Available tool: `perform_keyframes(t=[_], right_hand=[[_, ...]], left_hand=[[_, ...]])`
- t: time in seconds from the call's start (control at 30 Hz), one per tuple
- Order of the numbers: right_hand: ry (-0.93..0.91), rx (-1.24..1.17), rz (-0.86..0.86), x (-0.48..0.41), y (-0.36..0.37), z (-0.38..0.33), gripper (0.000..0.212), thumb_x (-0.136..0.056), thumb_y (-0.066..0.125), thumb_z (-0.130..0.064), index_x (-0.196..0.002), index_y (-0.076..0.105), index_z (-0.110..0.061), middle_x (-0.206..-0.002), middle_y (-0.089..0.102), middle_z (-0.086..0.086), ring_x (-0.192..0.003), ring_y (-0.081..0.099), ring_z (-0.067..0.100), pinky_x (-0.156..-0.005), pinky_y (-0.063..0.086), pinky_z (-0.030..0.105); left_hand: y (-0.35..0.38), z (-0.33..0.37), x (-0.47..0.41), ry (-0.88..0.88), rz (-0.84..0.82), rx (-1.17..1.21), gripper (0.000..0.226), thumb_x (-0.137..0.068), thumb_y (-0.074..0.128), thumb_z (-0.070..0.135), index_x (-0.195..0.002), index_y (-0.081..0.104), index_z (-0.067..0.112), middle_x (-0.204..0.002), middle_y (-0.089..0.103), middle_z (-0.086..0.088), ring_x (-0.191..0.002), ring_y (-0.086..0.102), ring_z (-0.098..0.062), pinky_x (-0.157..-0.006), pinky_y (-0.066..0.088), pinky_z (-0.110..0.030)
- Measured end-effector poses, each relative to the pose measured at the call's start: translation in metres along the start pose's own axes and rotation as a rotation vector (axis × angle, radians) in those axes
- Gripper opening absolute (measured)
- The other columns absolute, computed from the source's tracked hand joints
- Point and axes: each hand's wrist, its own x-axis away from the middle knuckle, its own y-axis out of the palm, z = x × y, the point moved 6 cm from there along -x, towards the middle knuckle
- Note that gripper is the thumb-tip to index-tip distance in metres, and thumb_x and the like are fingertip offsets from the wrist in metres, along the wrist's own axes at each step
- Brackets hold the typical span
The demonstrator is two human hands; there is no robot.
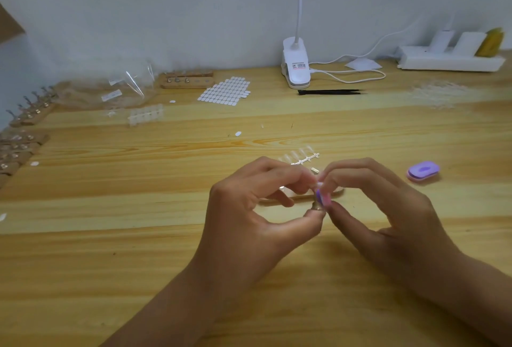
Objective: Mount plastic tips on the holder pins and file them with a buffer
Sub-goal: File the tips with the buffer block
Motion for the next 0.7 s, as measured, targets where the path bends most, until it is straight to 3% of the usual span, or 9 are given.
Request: perform_keyframes(t=[0.2,0.3,0.4,0.7], right_hand=[[0.153,-0.118,0.1,-0.001,-0.012,0.024,0.02,-0.095,0.069,-0.006,-0.114,0.063,-0.012,-0.108,0.067,-0.002,-0.101,0.068,0.022,-0.092,0.056,0.035],[0.226,-0.394,0.141,0.0,-0.012,0.022,0.035,-0.09,0.066,-0.011,-0.123,0.057,-0.019,-0.11,0.067,-0.001,-0.105,0.069,0.022,-0.096,0.055,0.028],[0.254,-0.513,0.137,-0.001,-0.009,0.018,0.031,-0.09,0.066,-0.01,-0.119,0.056,-0.012,-0.105,0.069,-0.003,-0.102,0.071,0.016,-0.092,0.053,0.02],[0.3,-0.538,0.165,0.0,-0.007,0.02,0.025,-0.088,0.074,-0.014,-0.107,0.058,-0.012,-0.102,0.071,0.001,-0.099,0.071,0.02,-0.093,0.055,0.026]], left_hand=[[0.003,-0.016,0.0,-0.164,-0.038,0.173,0.029,-0.072,0.082,0.013,-0.097,0.075,0.026,-0.094,0.073,0.011,-0.09,0.07,-0.011,-0.069,0.055,-0.018],[0.01,-0.024,0.001,-0.251,-0.085,0.291,0.029,-0.081,0.075,0.014,-0.107,0.073,0.028,-0.101,0.074,0.01,-0.097,0.07,-0.011,-0.076,0.055,-0.02],[0.015,-0.028,0.002,-0.276,-0.13,0.349,0.027,-0.083,0.073,0.014,-0.107,0.07,0.026,-0.101,0.071,0.007,-0.096,0.068,-0.012,-0.076,0.055,-0.023],[0.012,-0.022,0.0,-0.189,-0.107,0.227,0.029,-0.068,0.085,0.017,-0.094,0.074,0.026,-0.095,0.068,0.009,-0.085,0.061,-0.012,-0.066,0.052,-0.023]])
